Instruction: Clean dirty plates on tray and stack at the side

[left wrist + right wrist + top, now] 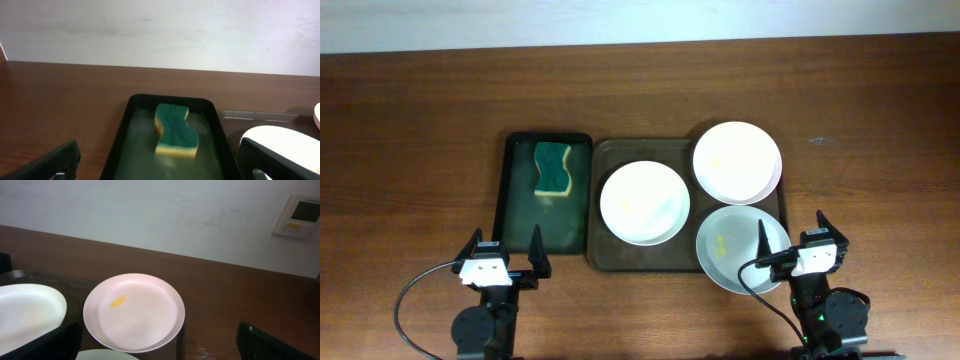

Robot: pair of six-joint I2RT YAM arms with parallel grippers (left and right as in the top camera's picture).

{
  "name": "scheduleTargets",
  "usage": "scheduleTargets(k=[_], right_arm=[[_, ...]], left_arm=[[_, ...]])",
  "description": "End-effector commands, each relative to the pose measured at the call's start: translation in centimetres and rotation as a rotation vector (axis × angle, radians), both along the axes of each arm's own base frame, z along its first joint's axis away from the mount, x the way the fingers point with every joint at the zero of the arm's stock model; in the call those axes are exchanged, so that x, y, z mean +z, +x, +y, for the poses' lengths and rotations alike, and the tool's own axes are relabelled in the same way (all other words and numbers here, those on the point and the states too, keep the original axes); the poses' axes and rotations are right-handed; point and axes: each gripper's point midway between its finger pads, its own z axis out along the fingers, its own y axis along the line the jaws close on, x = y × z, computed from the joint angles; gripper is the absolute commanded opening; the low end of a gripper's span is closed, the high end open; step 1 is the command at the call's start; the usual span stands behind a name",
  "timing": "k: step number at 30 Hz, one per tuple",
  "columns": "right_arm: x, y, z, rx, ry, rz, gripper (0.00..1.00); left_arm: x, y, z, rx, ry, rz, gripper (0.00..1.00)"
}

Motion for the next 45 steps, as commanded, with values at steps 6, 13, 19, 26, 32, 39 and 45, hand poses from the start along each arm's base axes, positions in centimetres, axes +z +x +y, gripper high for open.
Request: scheduleTargets(k=[6,13,19,26,32,39,45], right_arm=[[-0.3,0.0,-0.3,-0.017,0.003,0.006,0.98],[-0.3,0.0,-0.3,-0.017,0.003,0.006,0.98],[-0.3,0.0,-0.3,-0.017,0.003,0.006,0.98],[-0.3,0.0,-0.3,-0.017,0.003,0.006,0.98],[-0.3,0.0,-0.3,-0.017,0.003,0.006,0.98],[0.0,-0.1,1.2,0.062,0.156,0.013,0.98],[0.0,-0.1,1.2,0.062,0.156,0.013,0.98]], left_arm=[[-0.3,0.0,-0.4,-0.022,0.018,0.009,0.99],[-0.3,0.0,-0.4,-0.022,0.018,0.009,0.99],[-0.3,0.0,-0.4,-0.022,0.018,0.009,0.99],[-0.3,0.0,-0.4,-0.022,0.018,0.009,0.99],[-0.2,0.0,-0.4,-0.023,0.017,0.009,1.00],[-0.2,0.0,-0.6,-0.033,0.016,0.009,0.99],[-0.1,0.0,-1.4,-0.080,0.012,0.002,1.00]])
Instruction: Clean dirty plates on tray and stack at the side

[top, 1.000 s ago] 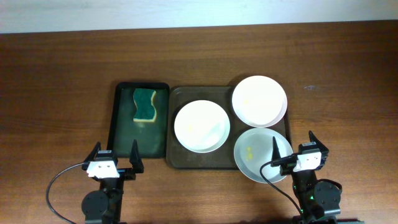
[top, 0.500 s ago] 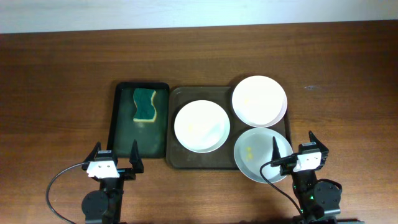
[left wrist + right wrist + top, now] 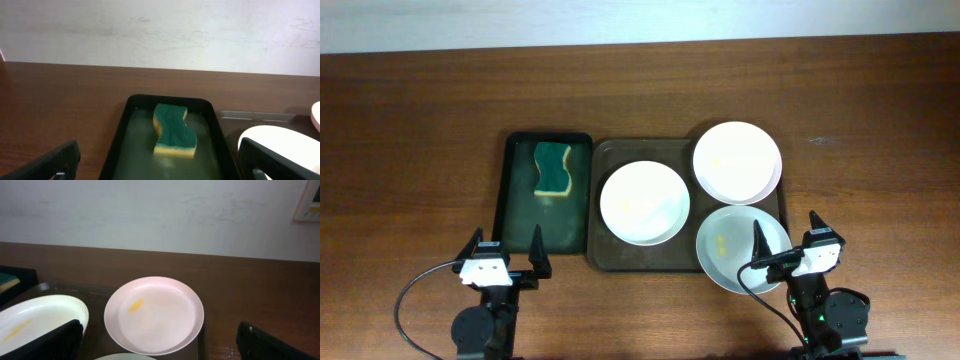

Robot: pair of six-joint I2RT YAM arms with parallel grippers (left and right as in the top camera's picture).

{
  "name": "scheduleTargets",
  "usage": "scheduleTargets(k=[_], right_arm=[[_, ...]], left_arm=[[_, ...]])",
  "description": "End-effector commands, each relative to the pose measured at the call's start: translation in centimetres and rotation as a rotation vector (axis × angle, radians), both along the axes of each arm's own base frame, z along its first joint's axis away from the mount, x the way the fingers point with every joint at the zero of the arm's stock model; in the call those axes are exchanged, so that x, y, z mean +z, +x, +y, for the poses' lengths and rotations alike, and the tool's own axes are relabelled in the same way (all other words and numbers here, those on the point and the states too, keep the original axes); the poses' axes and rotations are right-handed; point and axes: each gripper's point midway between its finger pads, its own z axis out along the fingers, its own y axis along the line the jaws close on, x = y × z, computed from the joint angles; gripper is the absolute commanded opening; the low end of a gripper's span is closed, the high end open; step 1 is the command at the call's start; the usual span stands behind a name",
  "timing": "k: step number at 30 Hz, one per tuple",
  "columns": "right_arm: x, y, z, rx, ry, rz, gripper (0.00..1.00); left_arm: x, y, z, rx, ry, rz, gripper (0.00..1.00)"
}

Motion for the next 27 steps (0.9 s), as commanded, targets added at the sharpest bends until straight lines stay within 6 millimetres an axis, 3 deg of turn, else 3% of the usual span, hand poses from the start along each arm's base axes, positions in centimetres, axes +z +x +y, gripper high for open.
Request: scheduleTargets(k=[1,11,15,17,22,24,27], right_arm=[[-0.2,-0.1,0.3,0.017,0.024,0.004,0.98],[-1.0,0.1,0.4,0.020,0.073,0.047,0.98],[-1.6,0.2,0.5,0.018,0.121,0.098,0.98],[0.4,0.1,0.9,0.040,0.140,0.095,0.98],[7.1,-0.2,1.6,0.073,0.177,0.152,0.98],[10.0,-0.3,2.3,0.106,0.181,0.229,0.98],[13.5,0.0,2.8,0.123,0.185,0.378,0.98]], left_arm=[[-0.1,-0.1,-1.6,-0.096,0.006,0.004,0.99],[0.2,-0.1,-2.4,-0.137,0.001,-0.010,0.99],[2.2,-0.8,-4.2,-0.247,-0.015,-0.035,0.99],[4.8,-1.5,-4.1,-0.237,-0.016,-0.046,0.99],[14.2,-3.6,-4.1,-0.236,-0.011,-0.082,0.99],[17.8,-3.4,-4.1,-0.237,-0.002,-0.034,0.99],[20.7,-1.9,-4.1,-0.240,0.003,0.112,0.99]])
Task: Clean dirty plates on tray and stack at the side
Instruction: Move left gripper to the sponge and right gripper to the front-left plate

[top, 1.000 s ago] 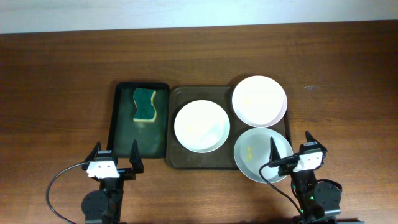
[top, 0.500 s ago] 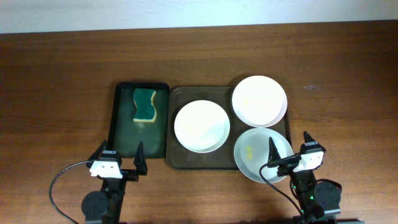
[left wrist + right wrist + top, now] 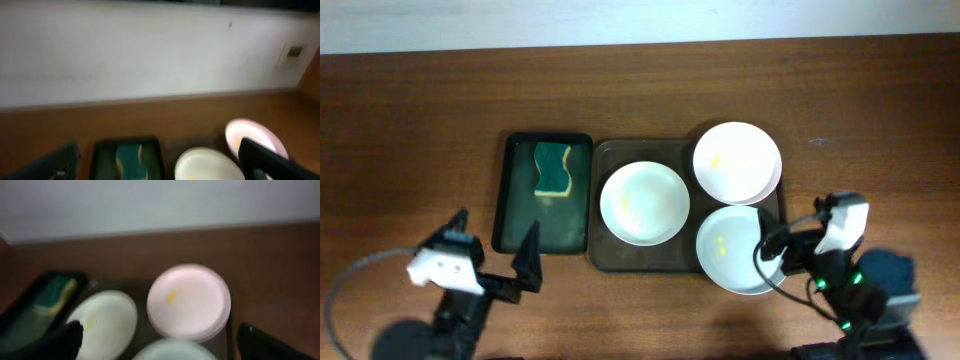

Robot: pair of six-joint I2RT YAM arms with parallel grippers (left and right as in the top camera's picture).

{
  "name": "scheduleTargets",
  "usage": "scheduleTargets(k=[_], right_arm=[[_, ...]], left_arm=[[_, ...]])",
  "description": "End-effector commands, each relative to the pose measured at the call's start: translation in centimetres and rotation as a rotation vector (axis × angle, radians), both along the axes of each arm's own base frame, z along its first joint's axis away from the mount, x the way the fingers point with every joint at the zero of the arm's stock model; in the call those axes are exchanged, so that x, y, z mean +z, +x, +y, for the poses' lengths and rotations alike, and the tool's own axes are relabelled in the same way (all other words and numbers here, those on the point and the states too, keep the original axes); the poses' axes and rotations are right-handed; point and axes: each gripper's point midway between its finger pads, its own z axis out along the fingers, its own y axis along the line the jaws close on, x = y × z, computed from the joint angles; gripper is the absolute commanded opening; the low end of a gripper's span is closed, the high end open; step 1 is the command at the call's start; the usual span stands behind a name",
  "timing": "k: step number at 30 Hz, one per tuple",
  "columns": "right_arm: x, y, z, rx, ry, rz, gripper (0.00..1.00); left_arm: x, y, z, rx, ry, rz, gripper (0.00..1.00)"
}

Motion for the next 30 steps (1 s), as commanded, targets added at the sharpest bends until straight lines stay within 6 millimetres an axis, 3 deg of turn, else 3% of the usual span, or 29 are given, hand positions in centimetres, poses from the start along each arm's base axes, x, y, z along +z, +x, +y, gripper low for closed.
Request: scheduleTargets(k=[1,3,6,10,11,12,13,15,17,18,19,21,22,24,30], right_arm=[[4.6,0.6,0.9,0.041,0.023,0.138,0.99],[6.0,1.0,0.9,0.039,0.017,0.261,0.98],[7.6,1.9,1.4,0.058,0.023,0.408,0.98],[7.9,5.1,3.4,0.145,0.082,0.512,0.98],[6.9,5.8,3.5,0.144,0.089,0.552,0.98],[5.8,5.9,3.8,0.147,0.113,0.609,0.99],[4.6,5.9,4.1,0.152,0.120,0.674,0.89],[2.2,5.8,4.7,0.162,0.092,0.777,0.72],[0.9,5.7,6.0,0.196,0.067,0.830,0.66],[-0.7,5.5,6.8,0.194,0.010,0.875,0.62],[-1.7,5.3,7.2,0.178,-0.011,0.906,0.61],[-4.2,5.0,8.4,0.174,-0.062,0.968,0.60],[-7.3,5.0,10.0,0.192,-0.113,1.007,0.51],[-9.6,5.3,10.8,0.177,-0.123,1.037,0.49],[-16.3,9.5,11.4,0.117,-0.193,1.039,0.41]], left_arm=[[3.3,2.7,-0.2,-0.018,0.029,0.153,0.99],[3.7,4.4,-0.2,-0.021,0.025,0.272,0.99],[2.7,7.0,-0.1,-0.024,0.020,0.465,0.99],[-2.4,9.9,-0.7,-0.062,-0.007,0.756,1.00],[-4.1,10.3,-0.6,-0.061,-0.009,0.827,0.99],[-5.6,10.6,-0.7,-0.062,-0.013,0.891,0.93],[-7.2,10.7,-0.7,-0.062,-0.016,0.958,0.76],[-9.1,11.1,-0.7,-0.062,-0.020,1.034,0.65],[-10.0,11.3,-0.7,-0.062,-0.021,1.068,0.66],[-10.4,11.4,-0.7,-0.062,-0.022,1.086,0.76],[-10.6,11.4,-0.7,-0.062,-0.022,1.093,0.79],[-10.8,11.4,-0.7,-0.062,-0.021,1.099,0.80],[-10.8,11.4,-0.7,-0.062,-0.022,1.099,0.80],[-10.8,11.4,-0.7,-0.062,-0.021,1.099,0.79],[-10.9,11.4,-0.5,-0.057,-0.017,1.098,0.71]])
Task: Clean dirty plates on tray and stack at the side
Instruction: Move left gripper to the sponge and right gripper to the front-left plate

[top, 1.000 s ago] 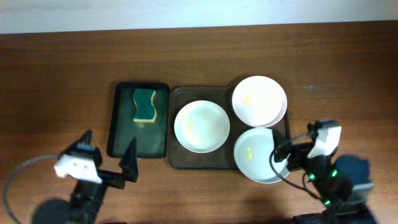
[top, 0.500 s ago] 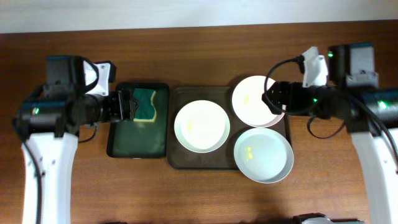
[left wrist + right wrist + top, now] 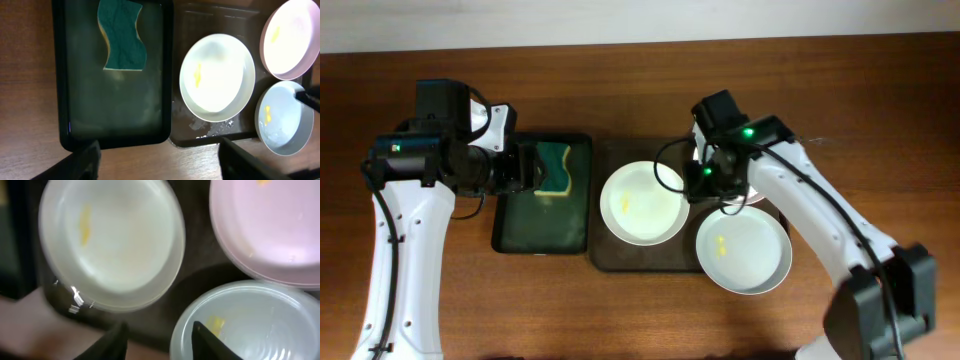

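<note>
Three dirty plates with yellow smears lie on the brown tray (image 3: 620, 152): a white plate (image 3: 643, 203), a pink plate (image 3: 270, 225) and a pale blue plate (image 3: 742, 250). A green-and-yellow sponge (image 3: 555, 170) lies in the wet black tray (image 3: 535, 228). My left gripper (image 3: 525, 168) hangs open high beside the sponge, with nothing between its fingers (image 3: 85, 160). Above the brown tray, among the plates, my right gripper (image 3: 703, 183) is open; in the right wrist view the pale blue plate's (image 3: 250, 325) left rim lies between the fingertips (image 3: 117, 337).
Both trays stand side by side mid-table on brown wood (image 3: 880, 120). My right arm crosses over the pink plate in the overhead view. The pale blue plate overhangs the brown tray's front right corner.
Both arms have come from near the front edge out over the trays: the left beside the sponge, the right among the plates. The right jaws stand narrower. Plates and sponge have not moved.
Both arms sat folded at the table's front edge with grippers open, facing the trays. The right wrist then turned slightly left. A second ago both were raised, their views blurred. Now they hang above the black tray and the brown tray.
</note>
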Robot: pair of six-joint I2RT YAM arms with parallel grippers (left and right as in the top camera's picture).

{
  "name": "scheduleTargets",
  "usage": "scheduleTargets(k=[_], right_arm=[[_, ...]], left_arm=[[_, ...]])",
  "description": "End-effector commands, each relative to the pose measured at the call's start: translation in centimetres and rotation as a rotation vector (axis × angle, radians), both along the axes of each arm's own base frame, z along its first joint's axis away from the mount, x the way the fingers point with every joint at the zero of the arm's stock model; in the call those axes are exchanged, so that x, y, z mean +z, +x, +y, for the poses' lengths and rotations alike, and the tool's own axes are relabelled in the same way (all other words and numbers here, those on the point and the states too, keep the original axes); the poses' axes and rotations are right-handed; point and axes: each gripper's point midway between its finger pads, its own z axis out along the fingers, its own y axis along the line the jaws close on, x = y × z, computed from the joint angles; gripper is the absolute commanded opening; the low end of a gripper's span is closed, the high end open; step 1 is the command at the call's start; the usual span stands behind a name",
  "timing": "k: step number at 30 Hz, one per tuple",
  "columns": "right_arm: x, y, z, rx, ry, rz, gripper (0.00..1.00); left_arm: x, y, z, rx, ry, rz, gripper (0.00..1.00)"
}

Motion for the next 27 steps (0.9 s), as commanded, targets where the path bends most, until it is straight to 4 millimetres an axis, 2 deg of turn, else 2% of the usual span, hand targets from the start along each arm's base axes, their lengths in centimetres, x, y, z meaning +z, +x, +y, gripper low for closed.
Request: scheduleTargets(k=[1,2,3,6,7,8,9,12,20,27], right_arm=[[-3.0,1.5,-0.5,-0.016,-0.067,0.004,0.58],[-3.4,1.8,-0.2,0.013,-0.061,0.001,0.88],[-3.6,2.0,0.0,0.045,-0.059,-0.008,0.98],[-3.5,2.7,0.3,0.069,-0.046,-0.042,0.98],[-3.5,2.8,0.3,0.068,-0.046,-0.044,0.92],[-3.6,2.7,0.3,0.068,-0.047,-0.041,0.40],[-3.8,2.5,0.3,0.062,-0.049,-0.032,0.19],[-5.0,2.1,-0.4,0.028,-0.078,-0.019,0.22],[-7.6,2.7,-0.1,0.026,-0.053,-0.077,0.23],[-8.8,2.9,0.0,0.003,-0.036,-0.104,0.22]], left_arm=[[0.1,0.2,-0.2,-0.016,-0.003,-0.006,0.70],[0.2,0.2,-0.2,-0.016,-0.003,-0.008,0.70],[0.2,0.2,-0.2,-0.016,-0.003,-0.010,0.70],[0.3,0.5,-0.2,-0.016,-0.003,-0.020,0.70],[0.3,0.5,-0.2,-0.016,-0.003,-0.024,0.70],[0.3,0.5,-0.2,-0.016,-0.003,-0.023,0.70],[0.3,0.5,-0.2,-0.016,-0.002,-0.024,0.70],[0.3,0.5,-0.2,-0.016,-0.002,-0.024,0.70],[0.3,0.5,-0.2,-0.016,-0.002,-0.024,0.70],[0.3,0.5,-0.2,-0.016,-0.003,-0.022,0.71]])
